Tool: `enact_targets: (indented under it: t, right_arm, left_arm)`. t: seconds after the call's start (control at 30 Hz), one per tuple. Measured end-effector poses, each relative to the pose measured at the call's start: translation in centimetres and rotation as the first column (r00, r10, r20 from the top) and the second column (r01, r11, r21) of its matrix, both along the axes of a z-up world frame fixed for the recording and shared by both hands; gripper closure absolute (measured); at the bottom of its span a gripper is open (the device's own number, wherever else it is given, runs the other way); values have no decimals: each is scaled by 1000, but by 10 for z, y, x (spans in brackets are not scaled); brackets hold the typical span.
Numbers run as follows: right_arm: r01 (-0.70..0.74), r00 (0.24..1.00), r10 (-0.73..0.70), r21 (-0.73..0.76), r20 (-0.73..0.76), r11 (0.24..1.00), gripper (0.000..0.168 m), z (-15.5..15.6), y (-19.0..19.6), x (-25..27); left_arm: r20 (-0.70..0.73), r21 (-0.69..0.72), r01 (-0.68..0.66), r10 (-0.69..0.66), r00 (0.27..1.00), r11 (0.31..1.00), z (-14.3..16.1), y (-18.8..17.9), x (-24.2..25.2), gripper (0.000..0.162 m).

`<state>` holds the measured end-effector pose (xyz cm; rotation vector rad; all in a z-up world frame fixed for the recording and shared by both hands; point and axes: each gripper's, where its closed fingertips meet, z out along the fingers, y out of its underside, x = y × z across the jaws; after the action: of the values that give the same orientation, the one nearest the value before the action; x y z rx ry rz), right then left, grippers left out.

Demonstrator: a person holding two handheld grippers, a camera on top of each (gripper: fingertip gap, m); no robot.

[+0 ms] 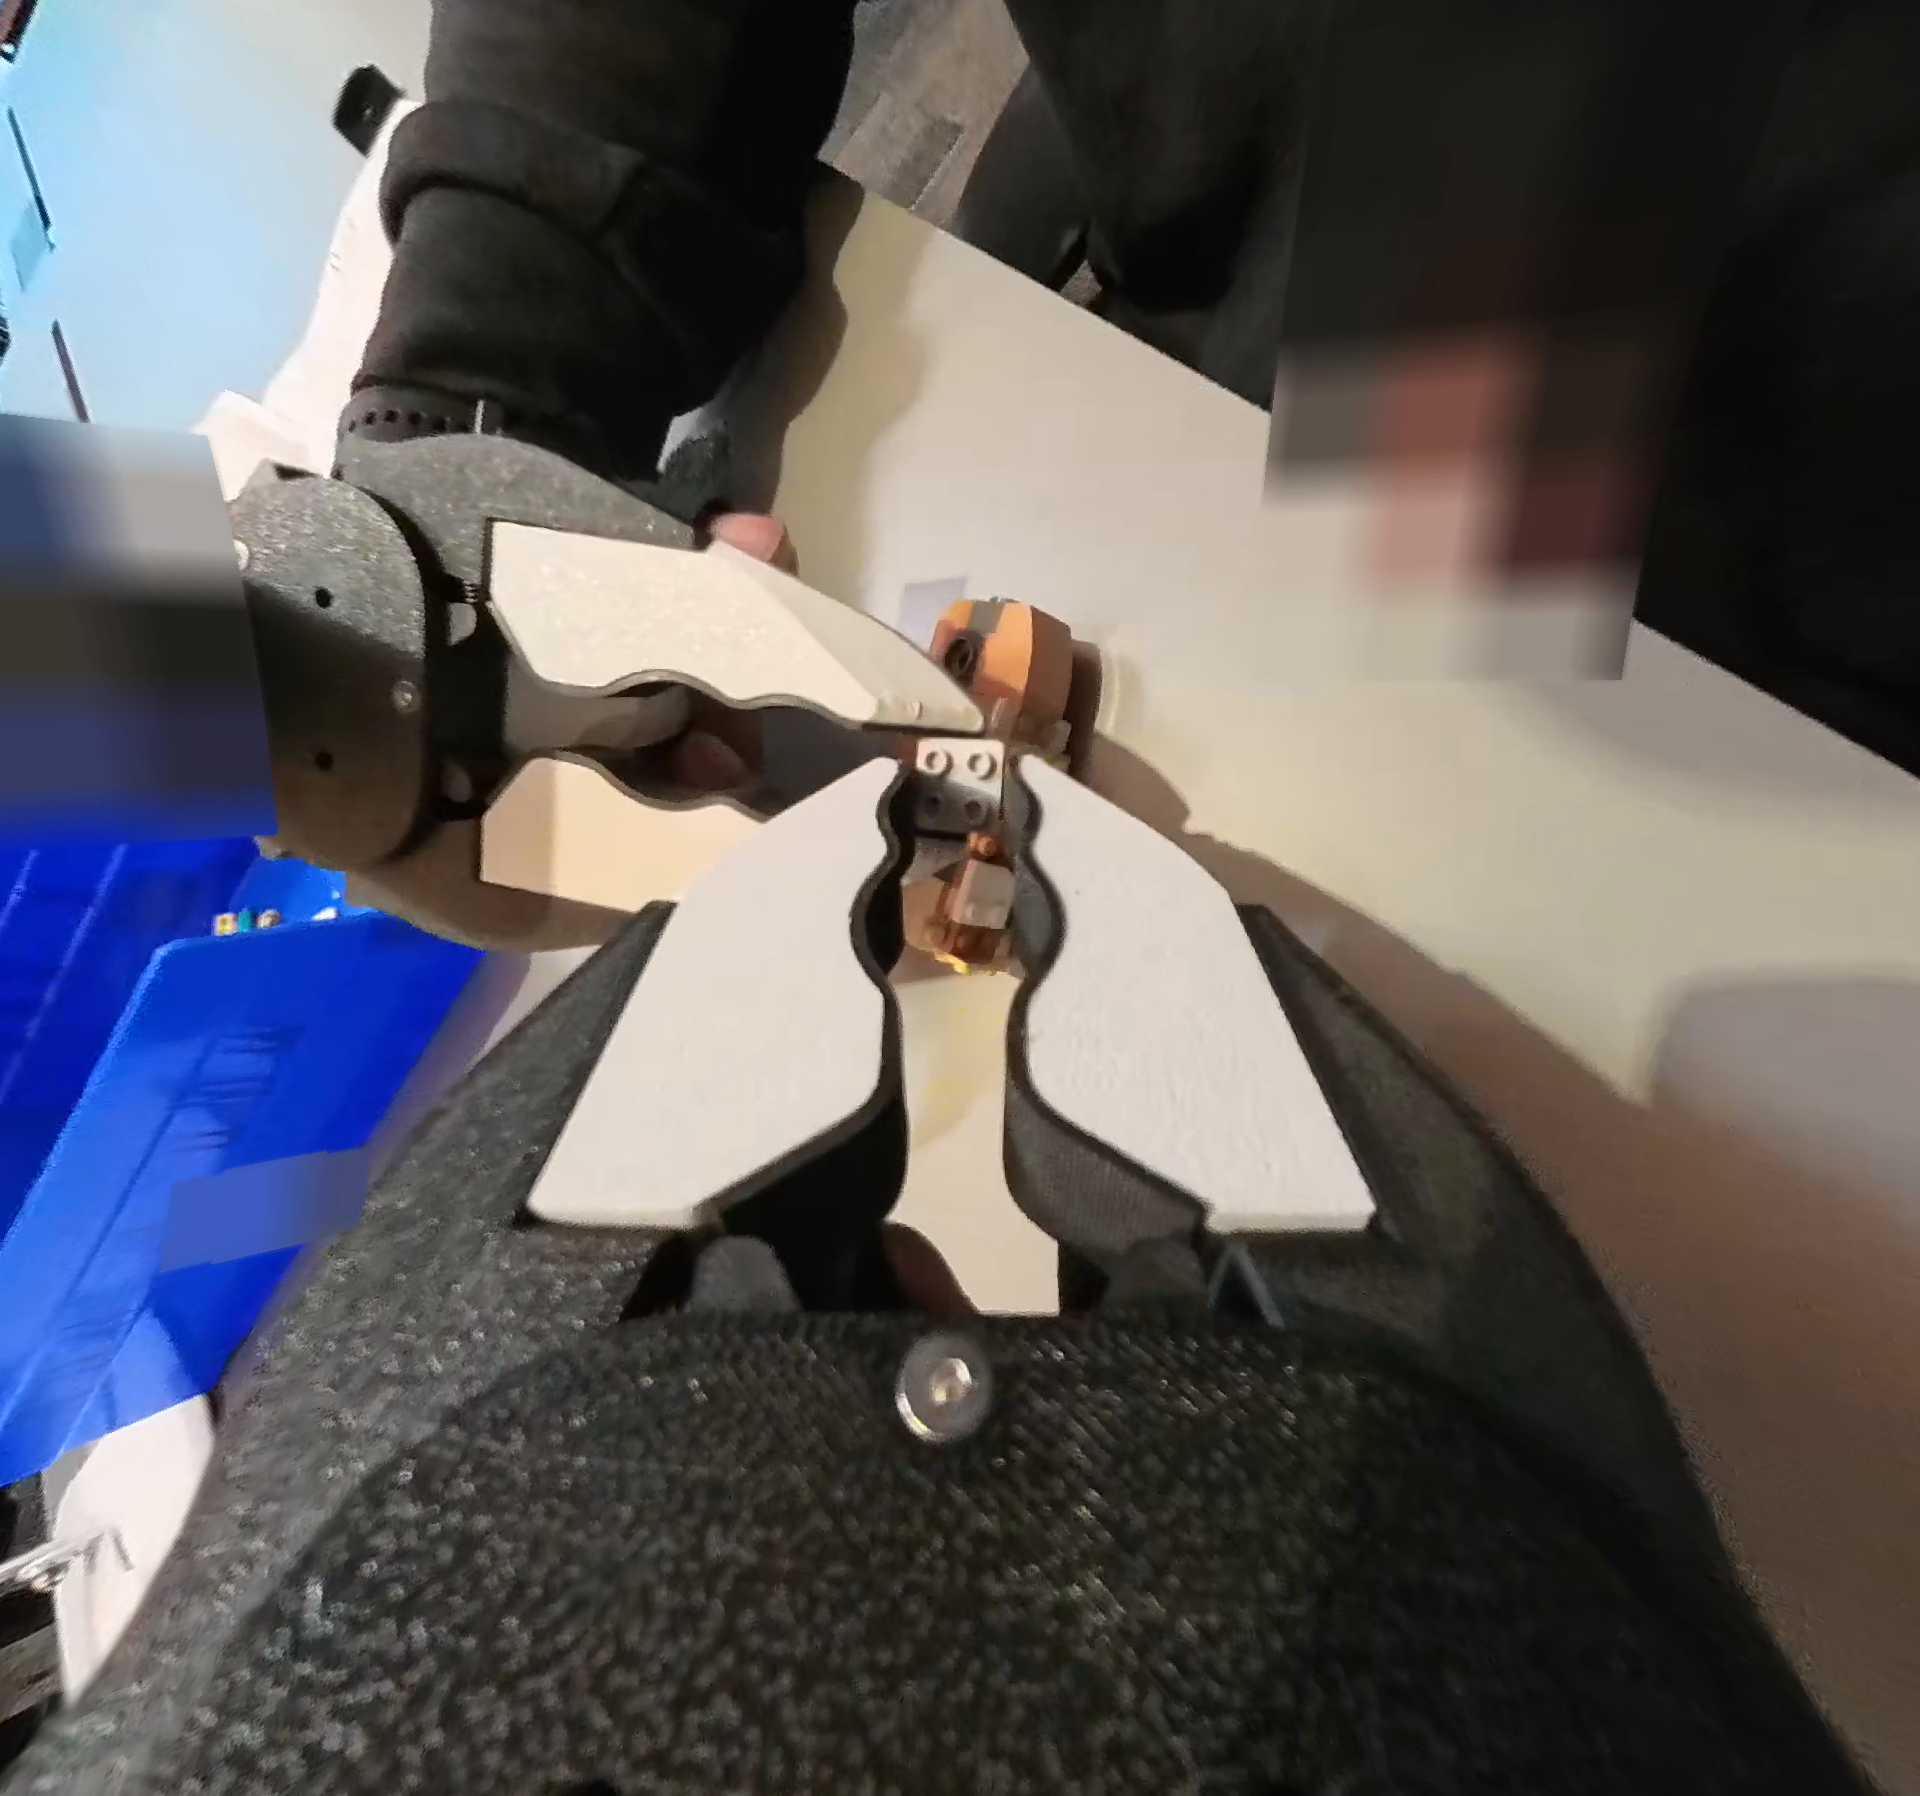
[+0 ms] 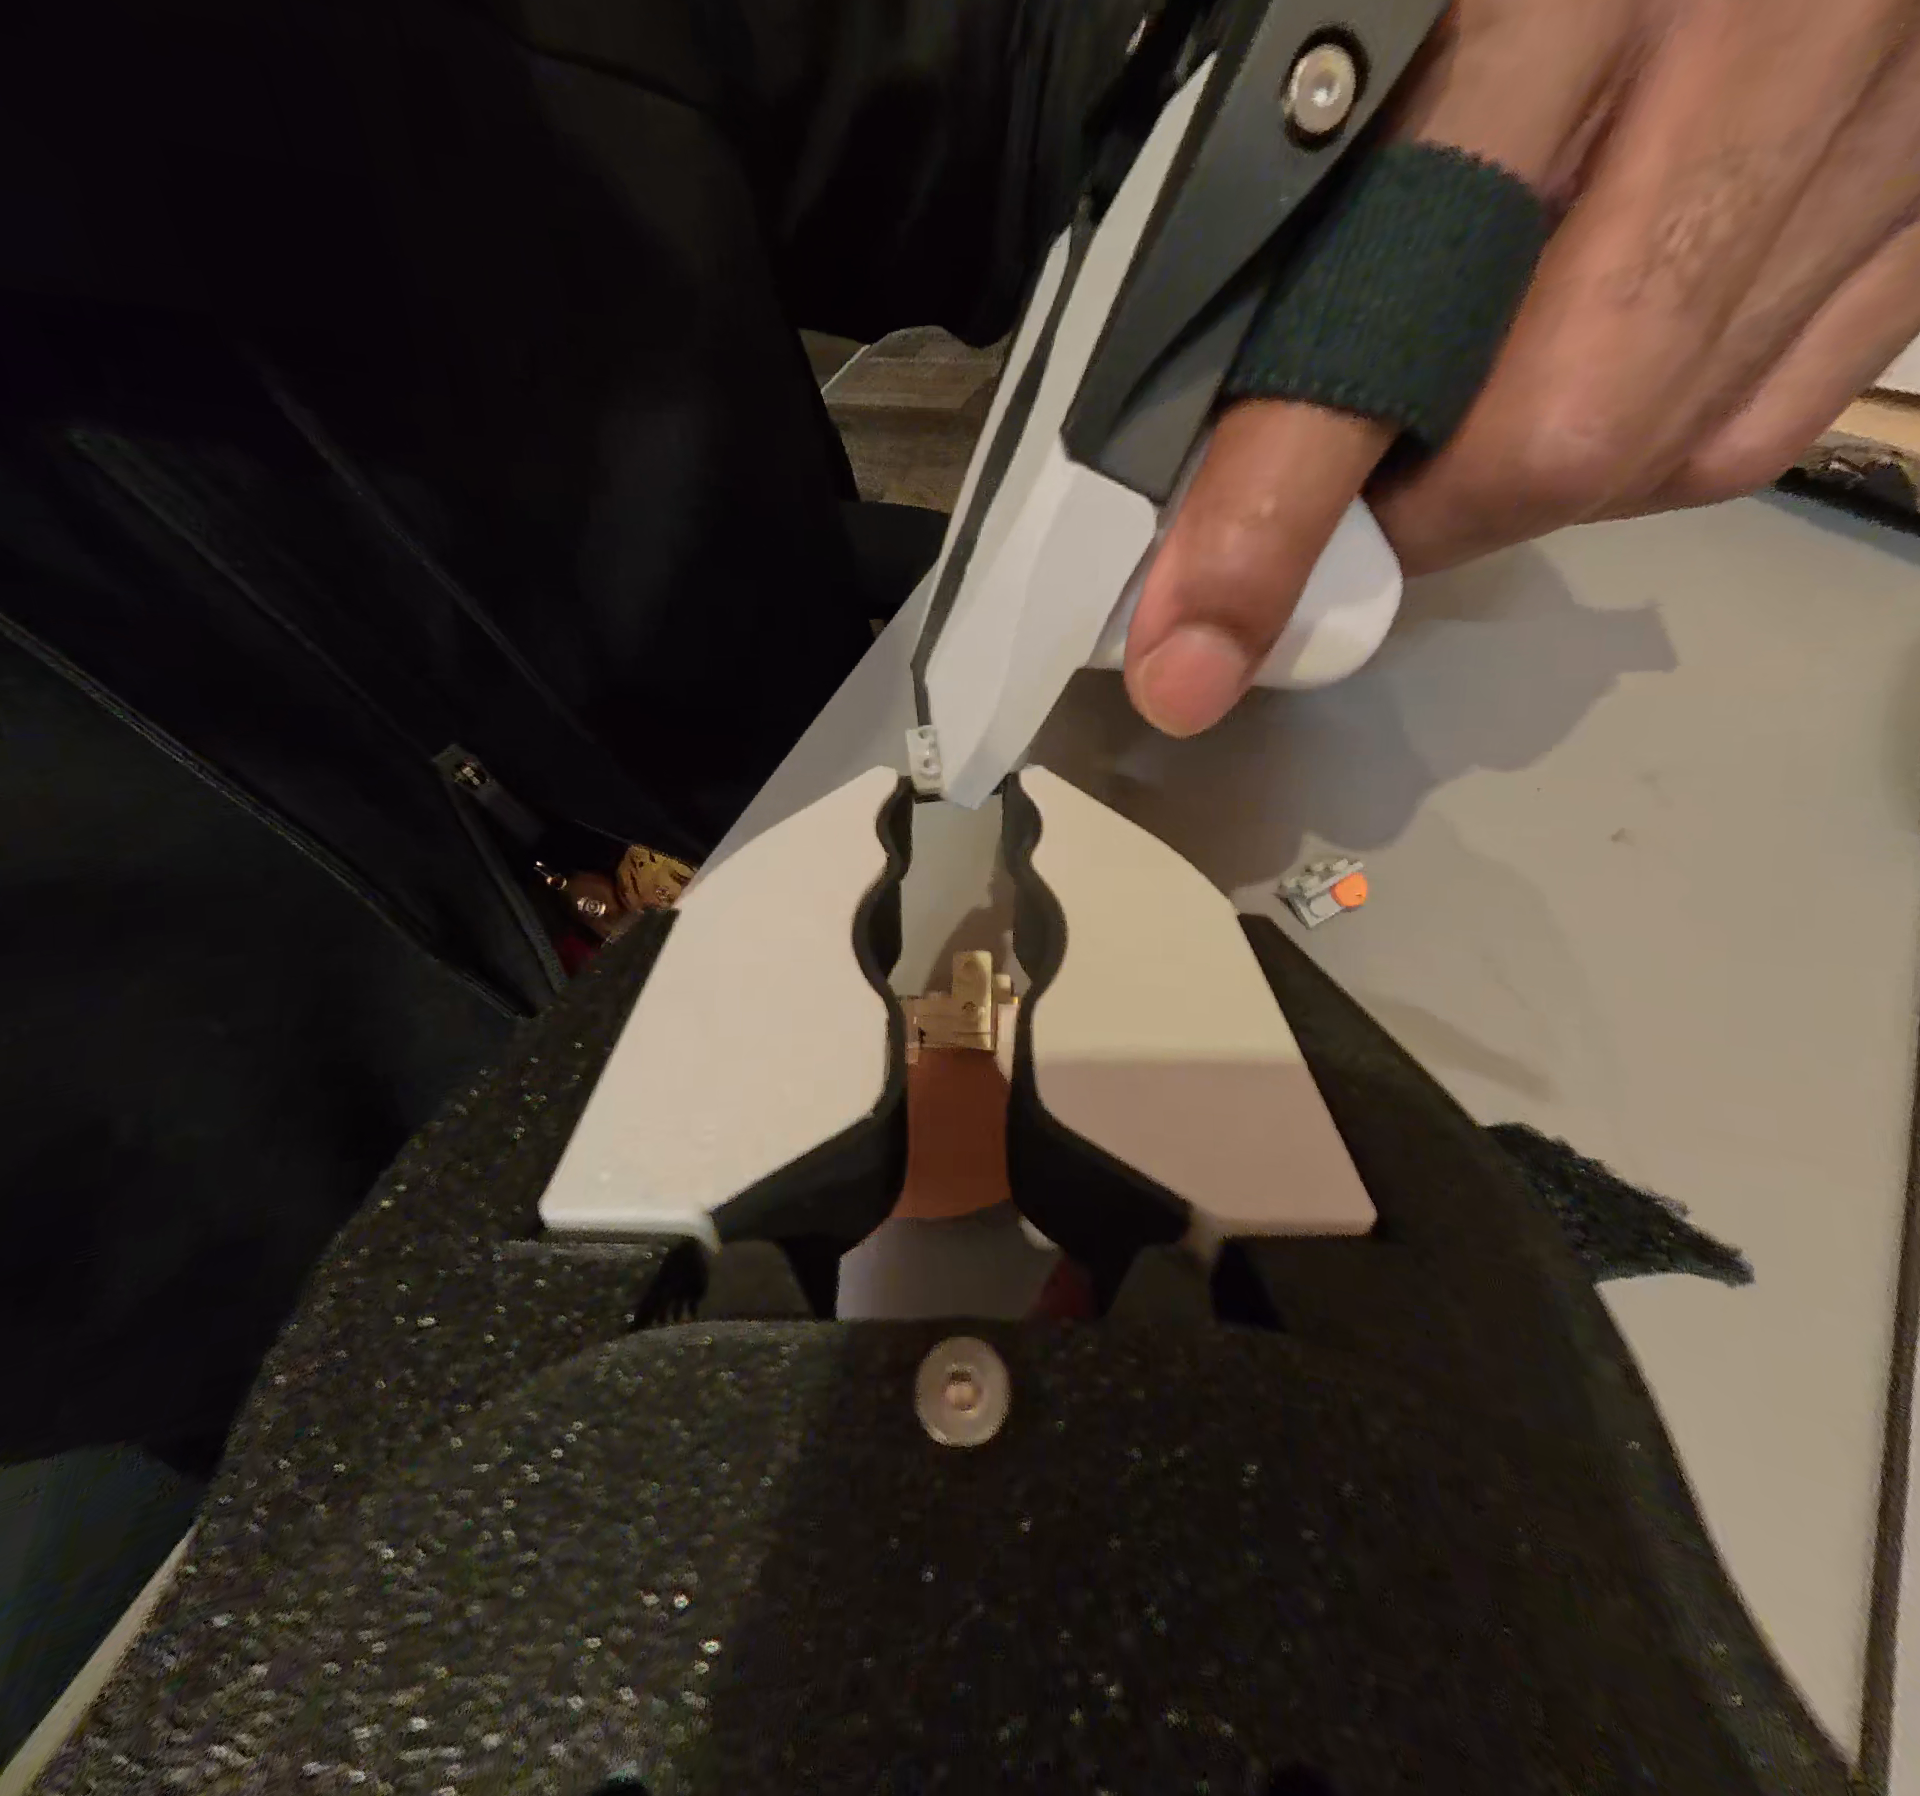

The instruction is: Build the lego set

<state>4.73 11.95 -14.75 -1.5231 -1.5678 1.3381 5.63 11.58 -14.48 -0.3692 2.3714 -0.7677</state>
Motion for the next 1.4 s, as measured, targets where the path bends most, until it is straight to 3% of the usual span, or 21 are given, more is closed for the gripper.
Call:
enact_targets:
  t: [0.17,0.27,0.37,0.47,0.57,0.67,0.77,0.83,0.97,1.13,1.27,1.4]
  right_arm:
    - [39,999,-39,7,35,999,150,-5,5,2]
    - [224,967,-226,27,117,974,135,-7,26,12]
    - [529,811,-531,79,244,845,129,-12,40,43]
    - [697,697,-668,-30,260,716,124,-14,3,54]
    - [794,570,-743,-2,349,608,109,-38,-32,51]
    - [849,454,-785,63,422,525,95,-61,-41,45]
    - [870,370,-827,153,422,468,93,-67,-31,46]
    - [866,333,-847,221,415,449,100,-69,-21,51]
    - [789,389,-826,314,408,527,122,-70,-6,58]
    - [649,510,-751,386,419,656,123,-67,24,73]
    - [447,622,-647,478,441,756,122,-69,47,80]
    - [371,705,-551,430,446,823,111,-64,52,80]
  left_arm:
    - [5,18,-29,29,1000,999,-5,3,2,147]
    - [42,-26,-103,104,994,994,-2,15,5,147]
    - [61,-95,-180,187,981,979,2,28,3,147]
    - [26,-88,-265,268,963,960,-7,43,0,147]
    - [-30,-63,-313,312,950,948,-18,51,0,147]
    - [-98,-64,-333,326,940,941,-26,51,1,147]
    - [-159,-70,-345,331,930,936,-33,49,0,147]
    - [-194,-81,-359,338,921,930,-36,49,-3,147]
    - [-259,-104,-397,361,896,912,-35,53,-9,147]
    - [-322,-159,-457,391,862,875,-30,63,-9,147]
    - [-378,-182,-531,440,815,828,-31,79,-5,147]
    - [-382,-142,-577,493,781,804,-34,91,-2,147]
